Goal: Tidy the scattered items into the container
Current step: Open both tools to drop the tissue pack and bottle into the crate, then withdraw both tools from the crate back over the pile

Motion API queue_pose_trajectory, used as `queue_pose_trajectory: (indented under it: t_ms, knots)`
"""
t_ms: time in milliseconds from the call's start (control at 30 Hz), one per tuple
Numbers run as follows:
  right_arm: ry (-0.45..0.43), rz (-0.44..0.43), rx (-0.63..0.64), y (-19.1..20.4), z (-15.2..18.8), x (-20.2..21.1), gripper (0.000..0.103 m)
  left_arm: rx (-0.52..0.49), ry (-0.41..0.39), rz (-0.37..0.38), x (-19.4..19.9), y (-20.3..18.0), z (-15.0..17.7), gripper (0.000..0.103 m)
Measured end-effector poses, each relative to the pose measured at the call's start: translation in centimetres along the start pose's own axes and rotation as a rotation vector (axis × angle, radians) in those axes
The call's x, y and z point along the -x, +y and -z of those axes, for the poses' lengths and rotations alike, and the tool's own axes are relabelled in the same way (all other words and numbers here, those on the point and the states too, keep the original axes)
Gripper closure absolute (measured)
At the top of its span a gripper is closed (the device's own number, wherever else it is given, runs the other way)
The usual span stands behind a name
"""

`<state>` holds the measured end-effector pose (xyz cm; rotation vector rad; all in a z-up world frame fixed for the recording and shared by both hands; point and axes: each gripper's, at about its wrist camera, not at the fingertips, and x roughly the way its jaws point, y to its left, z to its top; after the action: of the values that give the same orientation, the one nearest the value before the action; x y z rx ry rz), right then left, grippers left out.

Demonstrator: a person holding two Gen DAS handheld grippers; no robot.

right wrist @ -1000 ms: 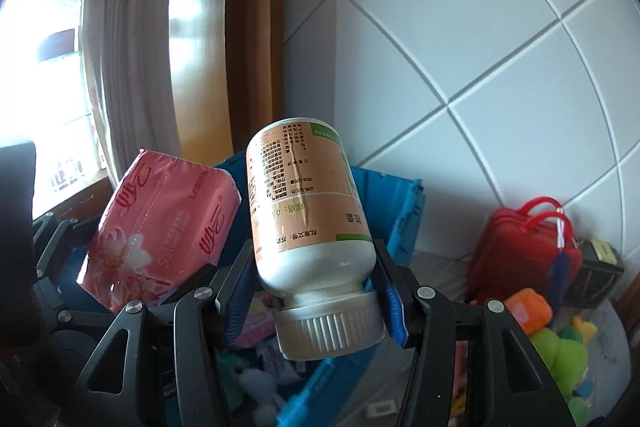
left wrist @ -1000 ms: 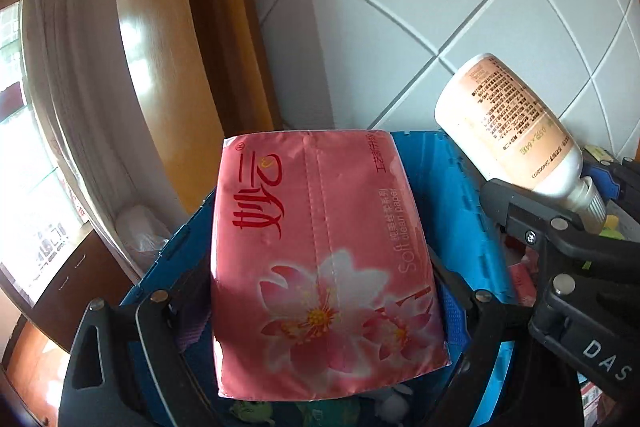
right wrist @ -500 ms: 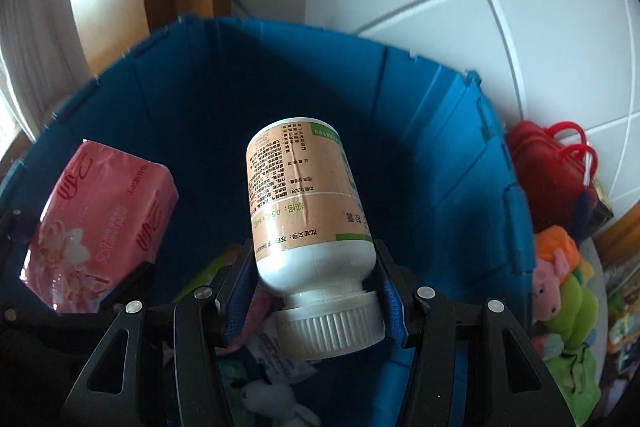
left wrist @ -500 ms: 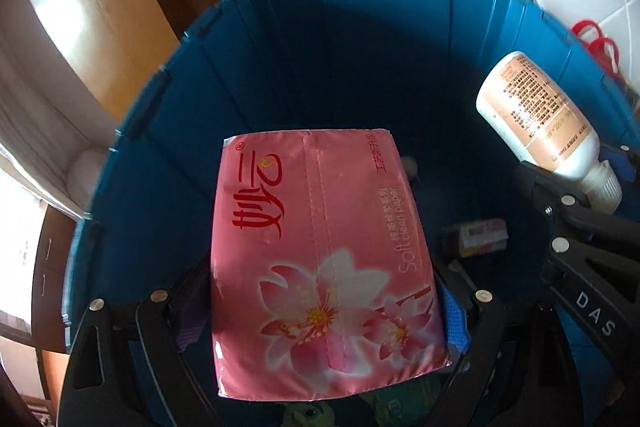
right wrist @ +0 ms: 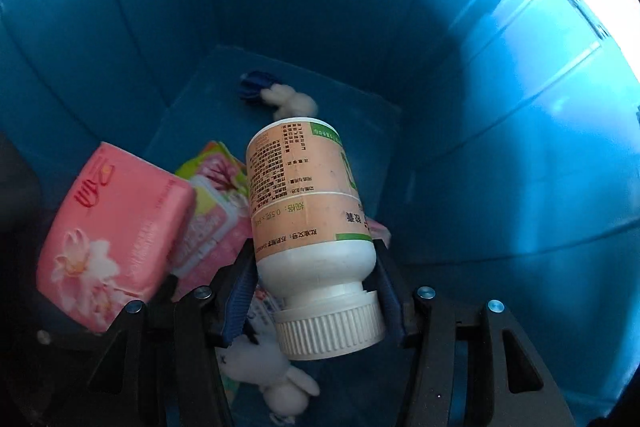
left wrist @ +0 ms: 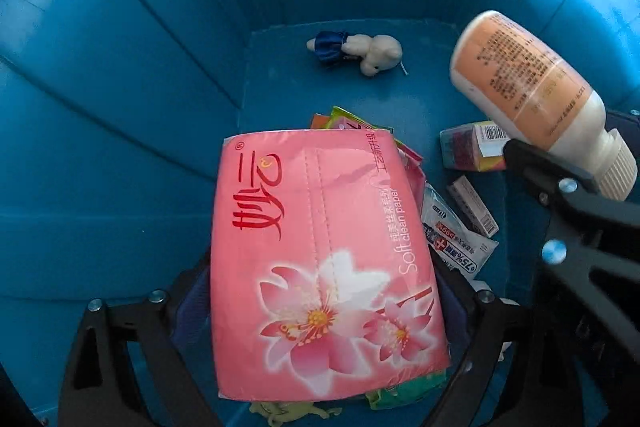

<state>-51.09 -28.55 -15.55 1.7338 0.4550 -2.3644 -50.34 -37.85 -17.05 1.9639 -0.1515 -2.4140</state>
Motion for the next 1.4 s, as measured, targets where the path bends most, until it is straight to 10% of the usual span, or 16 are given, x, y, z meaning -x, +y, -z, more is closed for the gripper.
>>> queue_pose_trajectory:
  t_ms: [233, 867, 1100, 1400]
  knots:
    - [-0.04, -0.007, -0.018, -0.5, 0.3, 1.1, 0.027, 0.003, 0.023, -0.01, -0.8, -0.1, 0.7, 0.009]
    - [-0.071, -0.071, -0.108, -2.7, -1.3, 3.0, 0.01, 0.075, -0.094, 0.009, 3.4, 1.5, 0.1, 0.003]
    - [-0.248, -0.119, -0.093, -3.6, 1.0, 12.1, 0.001, 0.064, -0.281, 0.025, 12.4, 1.3, 3.4, 0.003]
    - [-0.543, -0.111, -0.21, -9.4, 13.1, 23.0, 0.0, -0.009, -0.609, 0.082, 22.1, -3.1, 12.1, 0.0]
